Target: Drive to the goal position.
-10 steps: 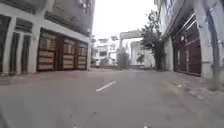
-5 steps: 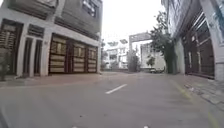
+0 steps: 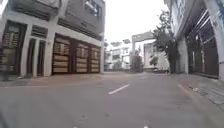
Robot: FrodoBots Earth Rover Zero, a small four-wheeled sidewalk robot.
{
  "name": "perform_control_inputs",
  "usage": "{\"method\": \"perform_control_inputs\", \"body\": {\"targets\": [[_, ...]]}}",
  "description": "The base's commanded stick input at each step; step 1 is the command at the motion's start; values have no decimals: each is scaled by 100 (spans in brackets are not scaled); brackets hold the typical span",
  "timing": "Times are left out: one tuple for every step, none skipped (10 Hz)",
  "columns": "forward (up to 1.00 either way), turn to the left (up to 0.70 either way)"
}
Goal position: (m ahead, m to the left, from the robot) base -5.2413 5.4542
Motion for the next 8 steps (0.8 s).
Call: {"method": "perform_control_inputs", "body": {"targets": [[0,85],[0,85],[0,85],[0,85],[0,85],[0,85],[0,85],[0,85]]}}
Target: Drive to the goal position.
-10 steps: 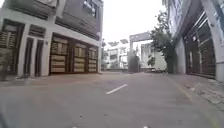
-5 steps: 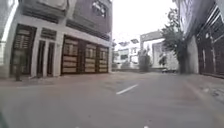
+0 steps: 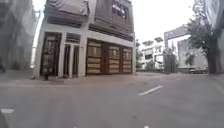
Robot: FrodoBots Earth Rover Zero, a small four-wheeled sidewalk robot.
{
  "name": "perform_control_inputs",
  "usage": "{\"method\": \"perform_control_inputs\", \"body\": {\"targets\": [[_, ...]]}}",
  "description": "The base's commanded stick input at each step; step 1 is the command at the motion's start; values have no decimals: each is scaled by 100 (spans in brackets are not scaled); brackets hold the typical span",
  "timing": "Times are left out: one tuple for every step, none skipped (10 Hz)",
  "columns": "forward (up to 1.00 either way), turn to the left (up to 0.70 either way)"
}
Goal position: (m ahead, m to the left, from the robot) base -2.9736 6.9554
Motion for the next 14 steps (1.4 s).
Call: {"method": "perform_control_inputs", "body": {"targets": [[0,85],[0,85],[0,85],[0,85],[0,85],[0,85],[0,85],[0,85],[0,85],[0,85],[0,85],[0,85],[0,85],[0,85]]}}
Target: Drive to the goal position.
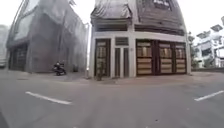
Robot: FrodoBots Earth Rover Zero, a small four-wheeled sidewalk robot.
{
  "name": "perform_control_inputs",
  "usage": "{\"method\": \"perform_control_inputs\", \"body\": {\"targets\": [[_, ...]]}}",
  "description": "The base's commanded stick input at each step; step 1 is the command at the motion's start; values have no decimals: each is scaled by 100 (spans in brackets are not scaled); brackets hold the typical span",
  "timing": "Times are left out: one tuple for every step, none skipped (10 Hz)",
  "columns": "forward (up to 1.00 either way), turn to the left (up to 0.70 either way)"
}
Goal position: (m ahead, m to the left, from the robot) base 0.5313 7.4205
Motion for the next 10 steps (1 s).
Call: {"method": "perform_control_inputs", "body": {"targets": [[0,85],[0,85],[0,85],[0,85],[0,85],[0,85],[0,85],[0,85],[0,85],[0,85]]}}
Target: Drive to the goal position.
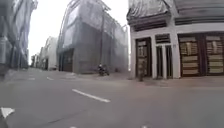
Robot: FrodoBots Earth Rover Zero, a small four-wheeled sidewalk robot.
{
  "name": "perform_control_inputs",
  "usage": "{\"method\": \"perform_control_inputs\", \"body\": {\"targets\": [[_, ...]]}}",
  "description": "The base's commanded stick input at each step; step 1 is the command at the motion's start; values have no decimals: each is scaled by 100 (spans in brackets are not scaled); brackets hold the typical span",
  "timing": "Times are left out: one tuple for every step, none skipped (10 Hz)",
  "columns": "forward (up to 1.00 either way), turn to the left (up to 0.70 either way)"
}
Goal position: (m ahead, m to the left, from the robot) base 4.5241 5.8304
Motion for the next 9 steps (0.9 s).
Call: {"method": "perform_control_inputs", "body": {"targets": [[0,85],[0,85],[0,85],[0,85],[0,32],[0,0],[8,0],[65,0],[85,0]]}}
